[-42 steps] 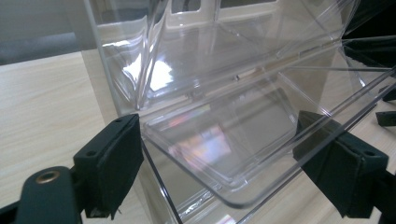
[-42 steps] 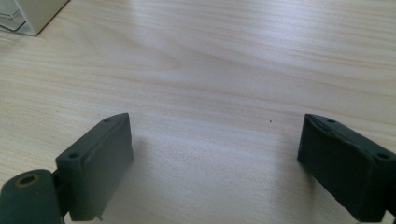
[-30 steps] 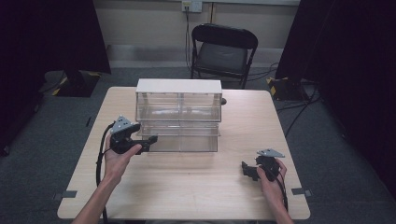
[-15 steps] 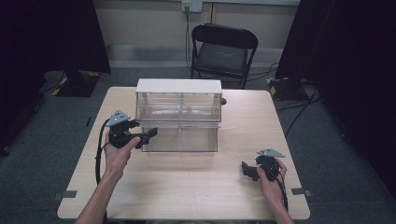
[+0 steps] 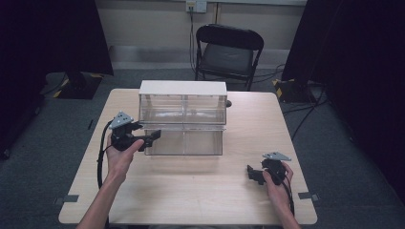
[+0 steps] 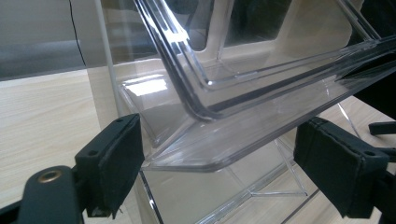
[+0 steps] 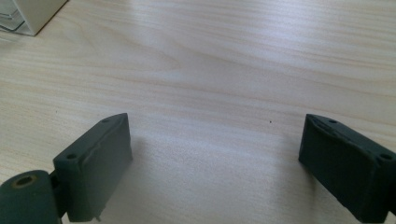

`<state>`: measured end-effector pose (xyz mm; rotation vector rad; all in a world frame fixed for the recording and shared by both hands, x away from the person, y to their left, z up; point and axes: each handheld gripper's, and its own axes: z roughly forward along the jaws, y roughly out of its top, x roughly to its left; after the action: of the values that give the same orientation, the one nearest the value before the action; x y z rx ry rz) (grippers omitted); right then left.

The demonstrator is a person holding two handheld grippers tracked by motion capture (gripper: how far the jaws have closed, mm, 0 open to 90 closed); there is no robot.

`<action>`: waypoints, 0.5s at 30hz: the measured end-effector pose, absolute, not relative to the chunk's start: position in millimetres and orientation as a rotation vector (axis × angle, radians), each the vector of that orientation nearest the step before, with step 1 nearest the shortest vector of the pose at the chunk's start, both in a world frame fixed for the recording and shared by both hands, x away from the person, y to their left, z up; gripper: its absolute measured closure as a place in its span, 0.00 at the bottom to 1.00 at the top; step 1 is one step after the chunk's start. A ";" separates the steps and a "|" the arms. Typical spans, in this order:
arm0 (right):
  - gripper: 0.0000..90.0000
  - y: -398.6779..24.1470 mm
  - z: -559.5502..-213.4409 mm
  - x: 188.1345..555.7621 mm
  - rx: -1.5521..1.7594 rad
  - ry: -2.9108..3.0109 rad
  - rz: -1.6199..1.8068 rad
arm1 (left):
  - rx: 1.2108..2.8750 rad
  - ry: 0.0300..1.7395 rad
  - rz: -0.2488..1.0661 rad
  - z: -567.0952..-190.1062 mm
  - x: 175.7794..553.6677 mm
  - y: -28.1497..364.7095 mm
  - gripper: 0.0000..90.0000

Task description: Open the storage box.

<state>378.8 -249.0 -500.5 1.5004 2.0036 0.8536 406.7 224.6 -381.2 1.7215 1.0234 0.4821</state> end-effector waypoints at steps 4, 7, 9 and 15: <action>0.10 -249.0 -500.5 378.8 1.500 2.004 0.854 | 1.709 1.029 0.476 -380.7 406.6 223.4 0.18; 0.10 -248.9 -500.5 378.8 1.501 2.004 0.854 | 1.710 1.029 0.479 -381.0 406.6 223.2 0.17; 0.10 -248.9 -500.5 378.8 1.500 2.004 0.854 | 1.710 1.029 0.479 -380.9 406.8 223.1 0.17; 0.10 -249.0 -500.5 378.8 1.500 2.004 0.854 | 1.703 1.033 0.479 -381.5 407.4 223.0 0.17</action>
<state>378.8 -249.0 -500.5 1.5004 2.0037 0.8536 407.4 223.0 -381.5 1.7028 1.0325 0.4785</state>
